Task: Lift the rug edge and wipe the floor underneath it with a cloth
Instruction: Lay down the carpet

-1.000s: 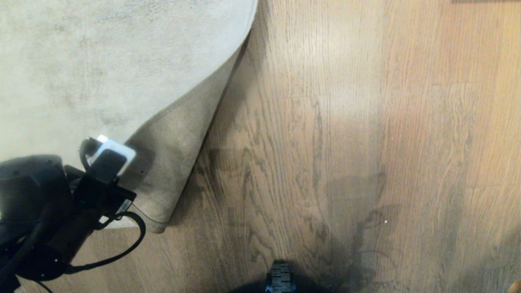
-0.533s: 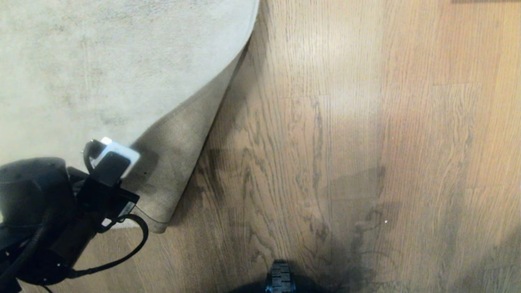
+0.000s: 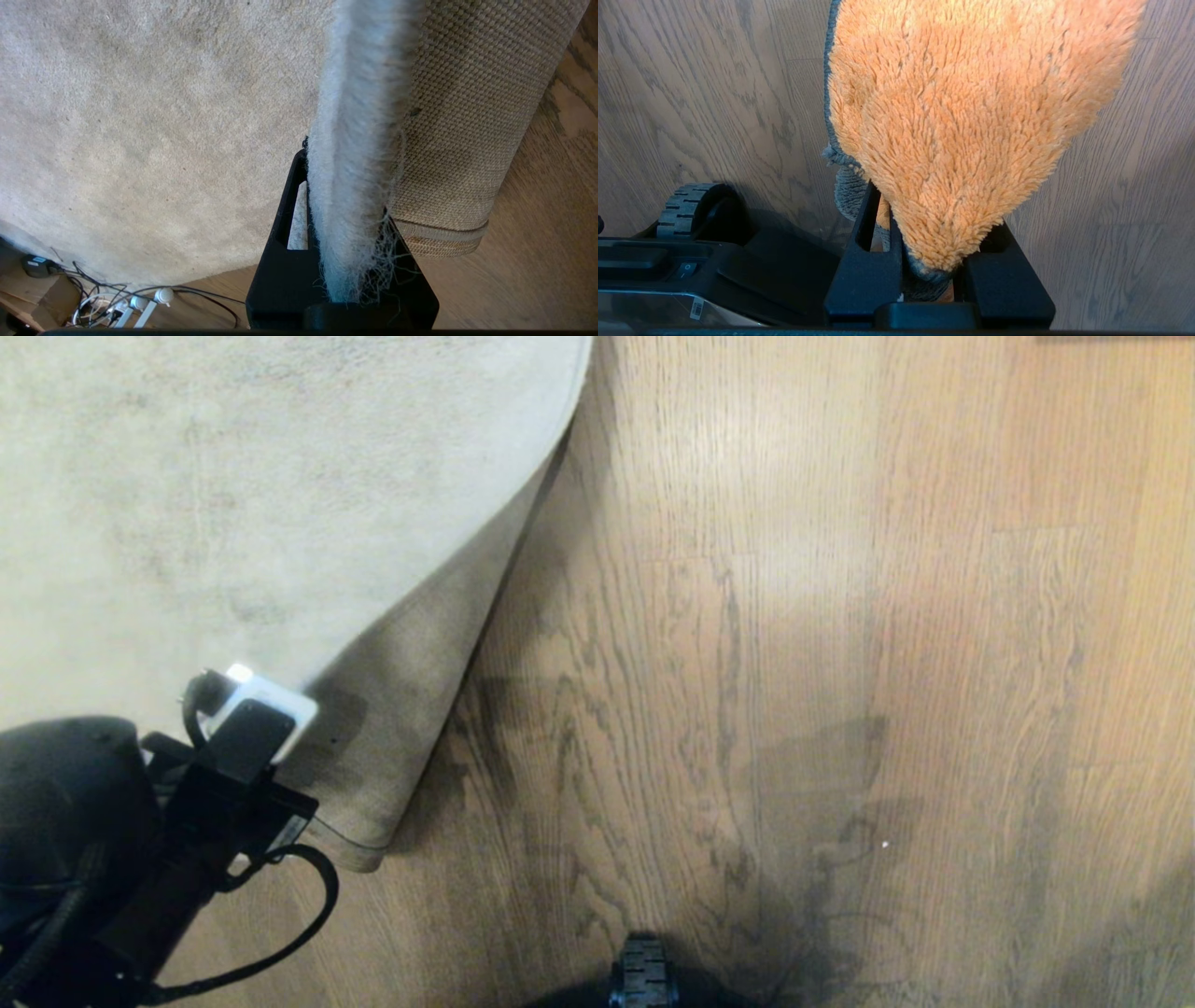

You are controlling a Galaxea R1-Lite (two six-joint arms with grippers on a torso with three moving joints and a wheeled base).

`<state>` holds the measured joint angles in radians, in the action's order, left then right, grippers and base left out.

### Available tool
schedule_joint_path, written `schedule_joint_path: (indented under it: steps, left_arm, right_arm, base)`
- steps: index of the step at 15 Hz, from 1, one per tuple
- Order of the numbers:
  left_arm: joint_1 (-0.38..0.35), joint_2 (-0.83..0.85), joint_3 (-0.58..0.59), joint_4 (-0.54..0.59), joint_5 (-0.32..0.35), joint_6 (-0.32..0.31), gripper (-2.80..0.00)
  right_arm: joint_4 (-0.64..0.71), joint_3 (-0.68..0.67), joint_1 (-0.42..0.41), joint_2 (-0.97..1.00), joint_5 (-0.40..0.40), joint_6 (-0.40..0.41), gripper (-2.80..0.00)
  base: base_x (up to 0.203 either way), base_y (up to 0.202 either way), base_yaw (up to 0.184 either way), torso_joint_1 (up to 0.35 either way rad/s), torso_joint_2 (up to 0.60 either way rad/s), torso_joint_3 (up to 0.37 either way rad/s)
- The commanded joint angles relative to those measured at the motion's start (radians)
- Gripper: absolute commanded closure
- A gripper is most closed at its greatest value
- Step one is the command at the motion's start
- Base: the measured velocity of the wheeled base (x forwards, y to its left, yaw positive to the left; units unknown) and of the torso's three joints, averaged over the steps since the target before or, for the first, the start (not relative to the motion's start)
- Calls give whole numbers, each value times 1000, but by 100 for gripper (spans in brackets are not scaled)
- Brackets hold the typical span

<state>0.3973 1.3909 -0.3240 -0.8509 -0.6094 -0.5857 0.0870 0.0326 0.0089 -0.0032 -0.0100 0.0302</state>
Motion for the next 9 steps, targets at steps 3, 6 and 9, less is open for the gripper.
schedule_joint_path:
  steps: [3, 6, 9]
  left_arm:
    - [11, -3, -7, -7, -1, 13, 0]
    - [23, -19, -1, -5, -3, 42, 0]
    - [23, -39, 15, 4, -4, 81, 0]
  right_arm:
    - [0, 0, 0, 3, -1, 0, 0]
    - [0, 0, 0, 3, -1, 0, 0]
    - [0, 0, 0, 3, -1, 0, 0]
  base:
    - [0, 0, 0, 0, 0, 0]
    - [0, 0, 0, 0, 0, 0]
    - [0, 0, 0, 0, 0, 0]
